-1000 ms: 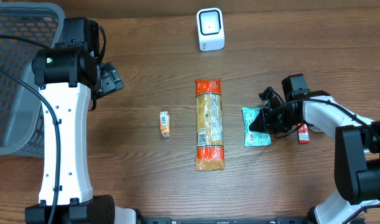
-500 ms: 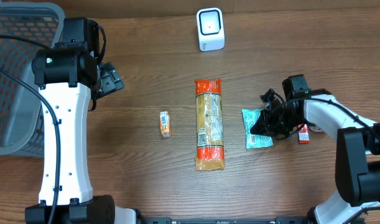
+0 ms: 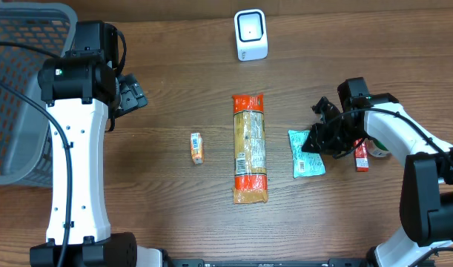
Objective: Scan the item barcode
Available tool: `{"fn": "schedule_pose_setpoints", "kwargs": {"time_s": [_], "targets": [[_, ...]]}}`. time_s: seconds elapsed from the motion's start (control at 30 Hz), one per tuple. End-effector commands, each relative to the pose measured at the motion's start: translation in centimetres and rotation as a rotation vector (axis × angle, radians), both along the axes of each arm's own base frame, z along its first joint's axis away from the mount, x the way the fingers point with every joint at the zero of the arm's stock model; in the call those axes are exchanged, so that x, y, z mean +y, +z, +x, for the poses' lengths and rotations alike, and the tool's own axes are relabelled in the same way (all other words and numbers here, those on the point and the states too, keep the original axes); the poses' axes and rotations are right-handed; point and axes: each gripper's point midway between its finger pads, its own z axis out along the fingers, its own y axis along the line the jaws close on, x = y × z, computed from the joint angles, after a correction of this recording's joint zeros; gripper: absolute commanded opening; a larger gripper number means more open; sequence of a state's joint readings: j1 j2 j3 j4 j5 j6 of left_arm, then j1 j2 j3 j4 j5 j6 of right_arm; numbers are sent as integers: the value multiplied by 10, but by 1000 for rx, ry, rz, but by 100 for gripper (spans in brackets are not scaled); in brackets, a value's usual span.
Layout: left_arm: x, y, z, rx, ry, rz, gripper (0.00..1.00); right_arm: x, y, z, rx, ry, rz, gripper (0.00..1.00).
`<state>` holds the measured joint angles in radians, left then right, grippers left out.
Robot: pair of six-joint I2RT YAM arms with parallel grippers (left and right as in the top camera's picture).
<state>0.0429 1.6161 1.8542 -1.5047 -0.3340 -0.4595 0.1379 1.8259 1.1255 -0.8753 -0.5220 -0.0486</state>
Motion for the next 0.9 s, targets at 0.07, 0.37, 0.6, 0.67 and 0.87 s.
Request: {"fn": "schedule_pose_setpoints", "kwargs": {"time_s": [0.07,0.37,0.6,0.67,0.87], "targets": [[3,0,1,11,-10,16,100,0,21,18,-52,-11,1,38],[3,0,1,11,-10,16,99,-23,46,35,-79,-24,-157,57],[3,0,1,11,-10,16,100,-32,14,19,-49,-21,-209,56],[3,0,1,11,-10,16,100,-31,3,15,-50,-21,-201,56],[3,0,1,11,-10,16,100,-22,-25,7,-83,-20,-136,56]]}}
